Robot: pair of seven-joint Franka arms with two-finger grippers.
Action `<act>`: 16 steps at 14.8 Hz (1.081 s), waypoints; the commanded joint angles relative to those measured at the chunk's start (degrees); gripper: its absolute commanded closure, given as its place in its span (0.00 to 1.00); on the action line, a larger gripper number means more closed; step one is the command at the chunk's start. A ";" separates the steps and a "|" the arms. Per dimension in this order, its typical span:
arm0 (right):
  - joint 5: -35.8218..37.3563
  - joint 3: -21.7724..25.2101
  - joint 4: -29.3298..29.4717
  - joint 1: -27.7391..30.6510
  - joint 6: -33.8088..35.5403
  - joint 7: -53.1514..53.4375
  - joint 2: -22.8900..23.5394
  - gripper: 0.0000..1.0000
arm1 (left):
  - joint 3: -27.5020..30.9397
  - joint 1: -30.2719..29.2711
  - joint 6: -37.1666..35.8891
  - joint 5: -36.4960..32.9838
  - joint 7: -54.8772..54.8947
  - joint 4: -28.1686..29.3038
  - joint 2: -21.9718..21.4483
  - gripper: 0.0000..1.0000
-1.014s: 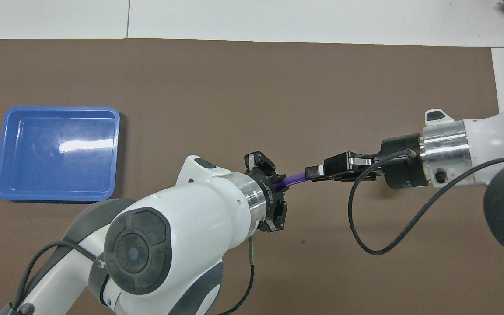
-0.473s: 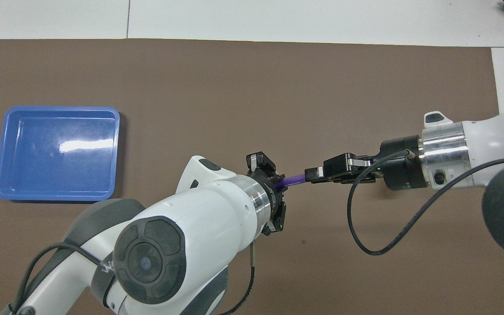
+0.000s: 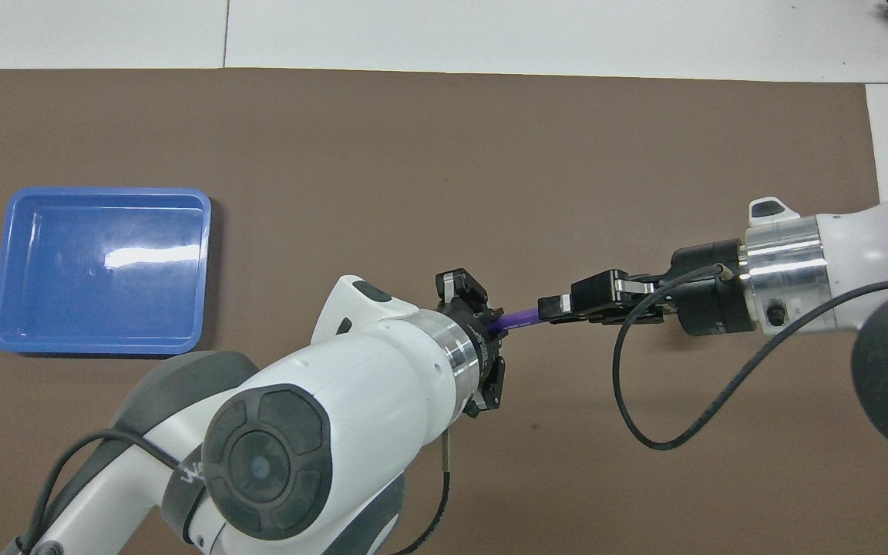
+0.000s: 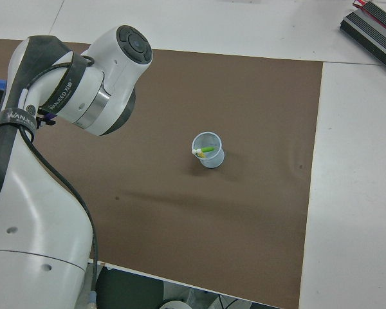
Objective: Right arm passes pens to left for tray arrangement
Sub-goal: 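Open the right gripper and pull the pen away with the left gripper, then lower the pen into the blue tray with the left gripper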
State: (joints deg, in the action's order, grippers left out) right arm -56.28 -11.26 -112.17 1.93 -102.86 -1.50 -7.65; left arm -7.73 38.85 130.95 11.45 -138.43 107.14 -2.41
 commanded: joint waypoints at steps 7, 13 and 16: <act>11.51 -0.34 -0.42 1.14 -1.11 -5.51 -0.52 0.04 | 0.87 -6.50 -8.17 -0.82 25.20 3.42 -1.98 1.00; 33.83 -0.16 -0.33 2.55 -3.31 -11.77 -0.17 0.02 | 0.87 -18.88 -14.39 -0.20 54.44 6.95 -4.09 1.00; 42.54 -0.16 -0.67 3.07 -4.54 -12.29 -0.17 0.02 | 1.13 -25.91 -20.01 -0.02 72.27 6.95 -4.62 1.00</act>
State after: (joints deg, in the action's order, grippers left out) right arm -18.23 -10.94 -112.19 4.06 -105.94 -11.93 -7.61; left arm -6.14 17.26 114.29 11.13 -76.43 112.43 -4.77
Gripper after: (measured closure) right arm 0.004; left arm 0.824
